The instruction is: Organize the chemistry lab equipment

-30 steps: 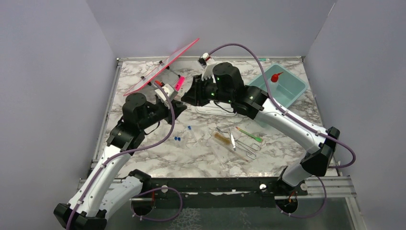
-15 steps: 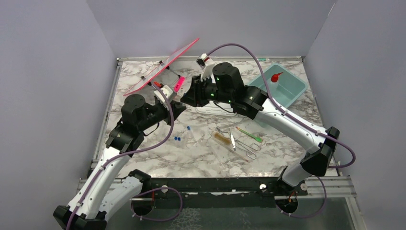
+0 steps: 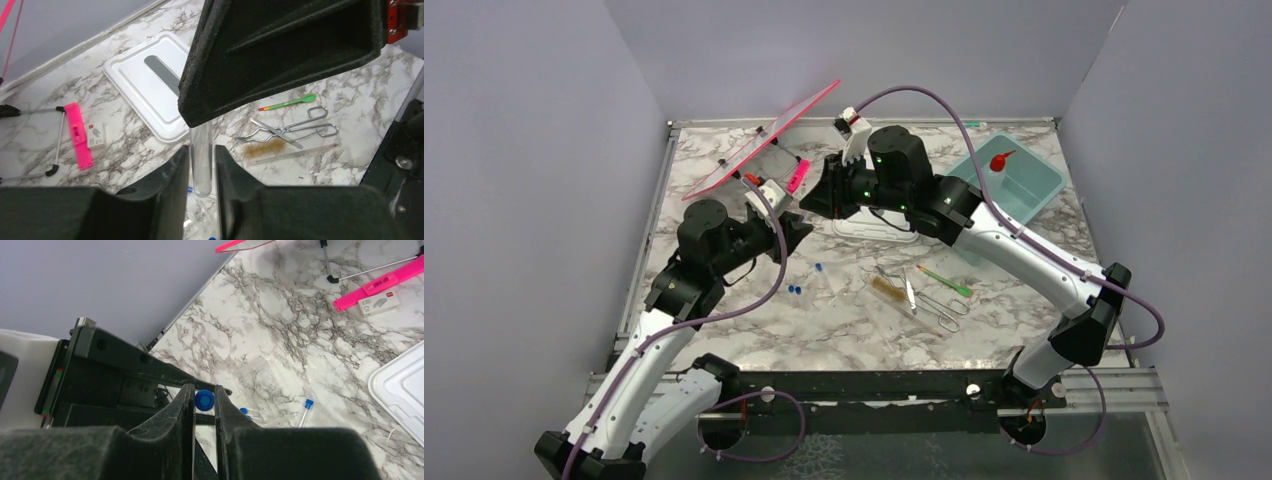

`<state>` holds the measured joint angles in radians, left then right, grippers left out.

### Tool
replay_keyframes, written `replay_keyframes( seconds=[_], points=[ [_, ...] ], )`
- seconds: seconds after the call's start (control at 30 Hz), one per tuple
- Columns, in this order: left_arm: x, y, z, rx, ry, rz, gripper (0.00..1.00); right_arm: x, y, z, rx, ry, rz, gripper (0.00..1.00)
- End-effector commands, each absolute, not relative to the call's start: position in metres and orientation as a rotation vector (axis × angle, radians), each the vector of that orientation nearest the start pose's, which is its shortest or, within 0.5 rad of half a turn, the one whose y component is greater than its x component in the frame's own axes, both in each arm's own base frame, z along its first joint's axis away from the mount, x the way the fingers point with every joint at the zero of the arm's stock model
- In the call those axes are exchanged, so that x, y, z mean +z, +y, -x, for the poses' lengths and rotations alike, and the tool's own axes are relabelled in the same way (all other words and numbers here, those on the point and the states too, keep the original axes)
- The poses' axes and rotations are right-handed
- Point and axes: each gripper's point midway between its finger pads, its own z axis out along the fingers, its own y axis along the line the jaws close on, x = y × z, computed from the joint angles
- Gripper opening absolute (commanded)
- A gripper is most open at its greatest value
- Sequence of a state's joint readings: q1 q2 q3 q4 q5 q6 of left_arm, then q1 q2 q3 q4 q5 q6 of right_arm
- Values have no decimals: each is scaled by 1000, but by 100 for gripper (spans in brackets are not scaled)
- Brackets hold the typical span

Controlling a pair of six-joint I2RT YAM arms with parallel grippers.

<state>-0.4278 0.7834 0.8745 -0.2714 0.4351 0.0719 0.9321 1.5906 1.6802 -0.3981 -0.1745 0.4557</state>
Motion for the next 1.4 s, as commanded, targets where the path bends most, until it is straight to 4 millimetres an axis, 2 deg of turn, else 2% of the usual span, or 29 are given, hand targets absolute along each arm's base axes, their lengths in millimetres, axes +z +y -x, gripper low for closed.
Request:
replay_keyframes(
  seconds=[0.0,0.07,0.2,0.37,0.43,0.47,0.57,0.63,0.87,0.97,1.17,1.37],
  points=[
    [305,-175,-248,-573,1632,-639,44,359,422,-251,1083,1894,644,10],
    [304,-167,-251,-544,1659,-579,53,353,419,-256,1043,1895,646,10],
    [314,-149,-251,-506,1663,-428,58,335,415,-271,927,1884,657,10],
    [351,-121,-242,-455,1571,-246,63,305,419,-285,819,1881,672,10],
    [367,-104,-240,-412,1531,-153,64,294,425,-284,787,1848,698,10],
    [373,-97,-239,-399,1515,-122,65,282,426,-282,751,1841,718,10],
    [388,-86,-235,-373,1481,-70,66,260,434,-269,706,1776,816,10],
    [394,-86,-233,-376,1474,-70,67,242,437,-257,724,1749,886,10],
    [393,-92,-241,-380,1510,-90,68,217,444,-224,846,1600,1024,14],
    [391,-95,-245,-386,1524,-88,68,202,445,-216,843,1551,1104,16],
    [390,-104,-252,-422,1552,-86,69,184,448,-205,881,1483,1172,18],
    [386,-110,-259,-445,1587,-66,69,173,455,-205,894,1466,1188,17]
  ],
)
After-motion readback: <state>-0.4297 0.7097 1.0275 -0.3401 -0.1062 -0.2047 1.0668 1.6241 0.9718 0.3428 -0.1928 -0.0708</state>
